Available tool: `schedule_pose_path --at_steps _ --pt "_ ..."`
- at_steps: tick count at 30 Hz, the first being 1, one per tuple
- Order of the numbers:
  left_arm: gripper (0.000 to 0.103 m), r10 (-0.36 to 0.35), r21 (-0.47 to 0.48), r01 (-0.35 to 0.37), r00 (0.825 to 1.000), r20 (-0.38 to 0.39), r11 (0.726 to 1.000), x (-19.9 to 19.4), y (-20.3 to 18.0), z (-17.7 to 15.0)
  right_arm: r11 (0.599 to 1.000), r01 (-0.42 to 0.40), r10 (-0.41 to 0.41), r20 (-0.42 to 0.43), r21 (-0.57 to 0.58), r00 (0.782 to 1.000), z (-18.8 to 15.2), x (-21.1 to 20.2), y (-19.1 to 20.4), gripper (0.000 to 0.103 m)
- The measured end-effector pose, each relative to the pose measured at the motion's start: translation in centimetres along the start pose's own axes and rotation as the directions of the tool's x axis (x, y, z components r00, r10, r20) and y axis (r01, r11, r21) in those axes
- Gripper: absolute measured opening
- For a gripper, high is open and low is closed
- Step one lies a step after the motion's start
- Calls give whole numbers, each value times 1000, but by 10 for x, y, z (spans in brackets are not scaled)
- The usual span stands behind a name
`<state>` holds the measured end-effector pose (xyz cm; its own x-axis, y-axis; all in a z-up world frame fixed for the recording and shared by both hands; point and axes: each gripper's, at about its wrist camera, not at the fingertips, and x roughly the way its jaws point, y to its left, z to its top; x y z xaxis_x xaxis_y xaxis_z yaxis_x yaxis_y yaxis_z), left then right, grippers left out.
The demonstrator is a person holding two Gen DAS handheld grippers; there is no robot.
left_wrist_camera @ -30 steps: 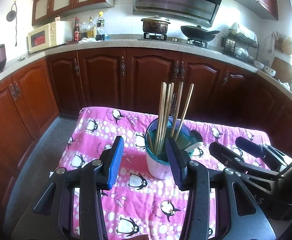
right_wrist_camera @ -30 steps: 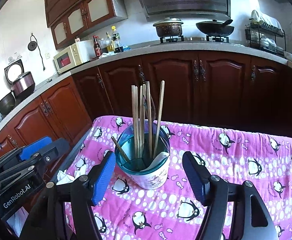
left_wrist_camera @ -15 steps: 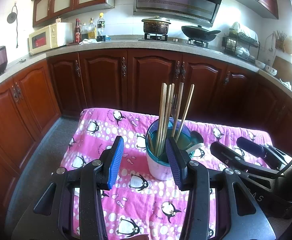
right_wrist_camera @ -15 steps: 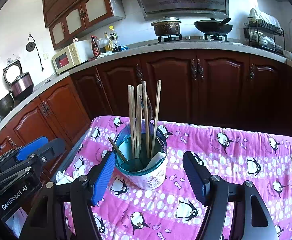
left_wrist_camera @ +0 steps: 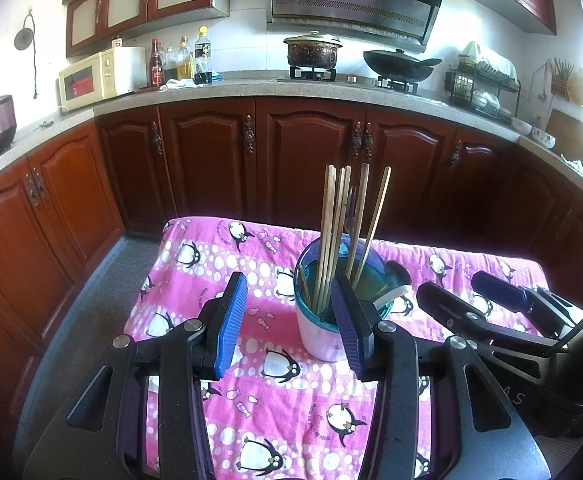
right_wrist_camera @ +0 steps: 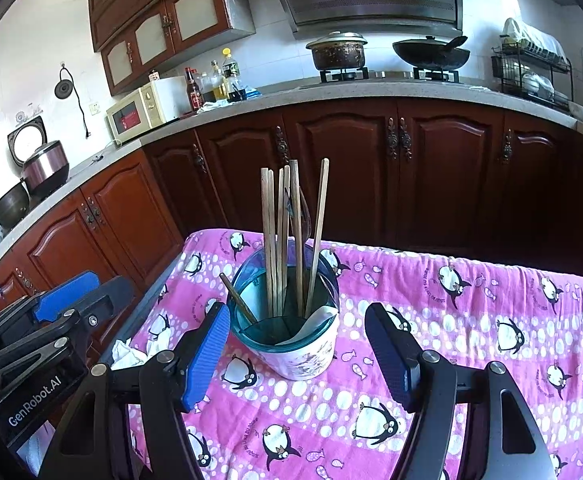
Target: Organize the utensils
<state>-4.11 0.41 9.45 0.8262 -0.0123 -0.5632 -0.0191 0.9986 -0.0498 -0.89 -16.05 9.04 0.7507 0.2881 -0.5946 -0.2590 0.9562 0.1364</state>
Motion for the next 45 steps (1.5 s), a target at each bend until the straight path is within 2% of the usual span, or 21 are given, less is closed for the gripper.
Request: schedule_pose_path --at_steps 45 --pt "43 7 6 -7 1000 -1 1000 1 0 -2 1000 -5 5 -14 -9 1000 0 7 4 69"
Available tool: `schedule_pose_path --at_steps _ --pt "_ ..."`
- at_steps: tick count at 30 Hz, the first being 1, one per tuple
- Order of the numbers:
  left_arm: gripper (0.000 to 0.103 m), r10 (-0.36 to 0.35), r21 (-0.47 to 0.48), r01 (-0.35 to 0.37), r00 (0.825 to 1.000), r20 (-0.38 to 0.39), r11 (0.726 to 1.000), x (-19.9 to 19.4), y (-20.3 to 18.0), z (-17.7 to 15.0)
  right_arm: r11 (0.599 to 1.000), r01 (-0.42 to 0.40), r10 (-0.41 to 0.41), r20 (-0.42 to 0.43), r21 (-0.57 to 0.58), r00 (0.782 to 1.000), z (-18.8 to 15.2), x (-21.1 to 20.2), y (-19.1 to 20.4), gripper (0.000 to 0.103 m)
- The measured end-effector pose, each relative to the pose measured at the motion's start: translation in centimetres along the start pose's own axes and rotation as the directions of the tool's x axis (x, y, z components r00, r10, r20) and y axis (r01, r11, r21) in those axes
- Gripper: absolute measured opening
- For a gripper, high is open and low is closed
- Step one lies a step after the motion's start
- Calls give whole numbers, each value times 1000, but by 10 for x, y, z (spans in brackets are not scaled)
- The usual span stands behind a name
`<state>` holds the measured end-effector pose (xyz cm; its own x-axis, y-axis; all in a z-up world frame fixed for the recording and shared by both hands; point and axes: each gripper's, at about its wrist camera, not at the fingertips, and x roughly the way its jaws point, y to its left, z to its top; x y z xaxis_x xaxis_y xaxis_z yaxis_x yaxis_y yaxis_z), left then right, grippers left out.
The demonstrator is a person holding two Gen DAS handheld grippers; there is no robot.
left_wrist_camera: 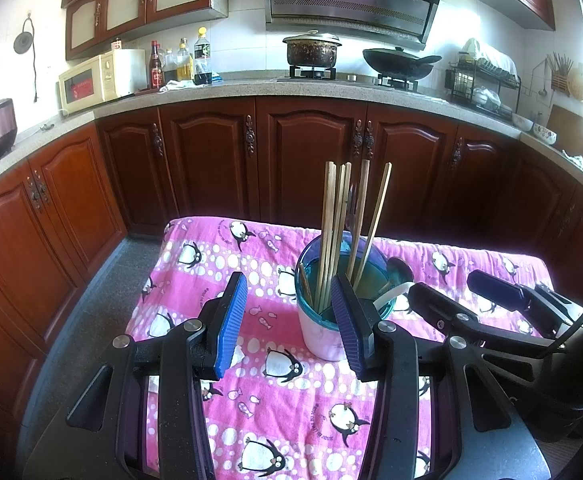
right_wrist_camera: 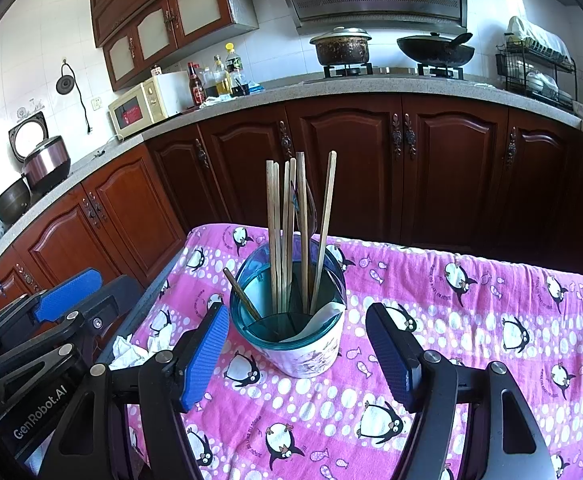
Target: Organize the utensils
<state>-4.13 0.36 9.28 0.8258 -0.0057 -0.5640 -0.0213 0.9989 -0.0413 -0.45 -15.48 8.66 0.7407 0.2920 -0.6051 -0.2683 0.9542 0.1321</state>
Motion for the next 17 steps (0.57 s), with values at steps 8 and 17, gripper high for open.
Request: schedule_pose_path --at_steps 8,17 --pt "43 1 1 -1 1000 0 1000 0 1 0 1000 -1 1 -4 0 1000 -1 2 -1 69" --pt "43 -4 -6 4 1000 7 1000 4 7 -3 1000 2 -2 -2 6 1000 -4 3 -16 70"
